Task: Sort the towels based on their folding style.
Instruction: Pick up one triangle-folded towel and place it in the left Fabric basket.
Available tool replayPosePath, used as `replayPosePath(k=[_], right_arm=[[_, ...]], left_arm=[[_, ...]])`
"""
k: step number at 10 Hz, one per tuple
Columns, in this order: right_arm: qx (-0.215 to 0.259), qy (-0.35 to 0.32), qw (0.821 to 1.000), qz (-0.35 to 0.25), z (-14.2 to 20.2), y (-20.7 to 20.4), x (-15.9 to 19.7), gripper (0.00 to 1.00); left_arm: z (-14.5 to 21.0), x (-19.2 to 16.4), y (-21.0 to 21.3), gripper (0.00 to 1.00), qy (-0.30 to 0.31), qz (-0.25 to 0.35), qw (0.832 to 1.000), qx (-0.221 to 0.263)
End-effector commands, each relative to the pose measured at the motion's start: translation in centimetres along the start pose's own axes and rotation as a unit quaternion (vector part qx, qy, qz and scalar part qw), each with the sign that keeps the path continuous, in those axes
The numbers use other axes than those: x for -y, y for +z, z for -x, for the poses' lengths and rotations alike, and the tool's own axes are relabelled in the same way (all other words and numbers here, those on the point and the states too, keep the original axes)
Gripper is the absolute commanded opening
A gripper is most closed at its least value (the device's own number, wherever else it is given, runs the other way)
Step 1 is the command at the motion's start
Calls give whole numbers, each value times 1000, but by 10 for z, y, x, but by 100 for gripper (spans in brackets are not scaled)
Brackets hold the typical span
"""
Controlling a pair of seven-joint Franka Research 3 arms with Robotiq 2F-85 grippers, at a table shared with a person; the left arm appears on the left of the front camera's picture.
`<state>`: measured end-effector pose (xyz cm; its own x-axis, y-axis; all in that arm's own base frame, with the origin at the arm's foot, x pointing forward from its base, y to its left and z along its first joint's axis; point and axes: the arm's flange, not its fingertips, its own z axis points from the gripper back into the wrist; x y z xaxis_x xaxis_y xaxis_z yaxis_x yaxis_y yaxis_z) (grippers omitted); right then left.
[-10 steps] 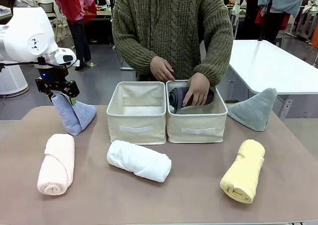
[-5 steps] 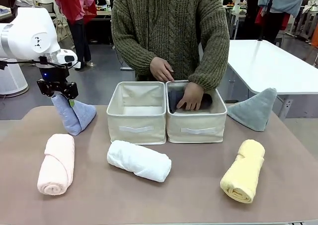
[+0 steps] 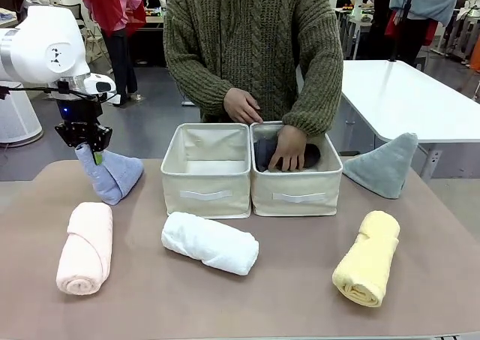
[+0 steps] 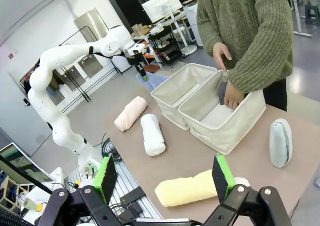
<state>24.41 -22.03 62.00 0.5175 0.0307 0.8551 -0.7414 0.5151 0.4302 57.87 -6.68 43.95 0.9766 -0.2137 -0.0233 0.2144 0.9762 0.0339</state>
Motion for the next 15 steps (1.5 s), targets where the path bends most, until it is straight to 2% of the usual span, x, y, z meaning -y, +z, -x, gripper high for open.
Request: replayPosePath(k=[1,4,5,7,10,13,14,15], right_arm=[[9,9,1000,-6,-2,0,1,100],[9,9,1000,-6,-2,0,1,100],[9,9,1000,-6,-2,0,1,100],[9,9,1000,-6,-2,0,1,100],[9,9,1000,-6,-2,0,1,100],[9,9,1000,-6,-2,0,1,100],[9,9,1000,-6,-2,0,1,100],[9,9,1000,-6,-2,0,1,100]], left_arm=[[-7,-4,4,0,-5,9,1000,-10],[-7,-7,14,0,-30,25,999,0],[2,-6,32,8,-48,28,998,5],[54,-2,96,8,-109,27,992,50],[135,-7,165,8,-182,44,980,65],[177,-19,180,8,-214,63,972,73],[184,-26,177,8,-197,67,974,85],[173,-17,189,8,-198,44,977,66]])
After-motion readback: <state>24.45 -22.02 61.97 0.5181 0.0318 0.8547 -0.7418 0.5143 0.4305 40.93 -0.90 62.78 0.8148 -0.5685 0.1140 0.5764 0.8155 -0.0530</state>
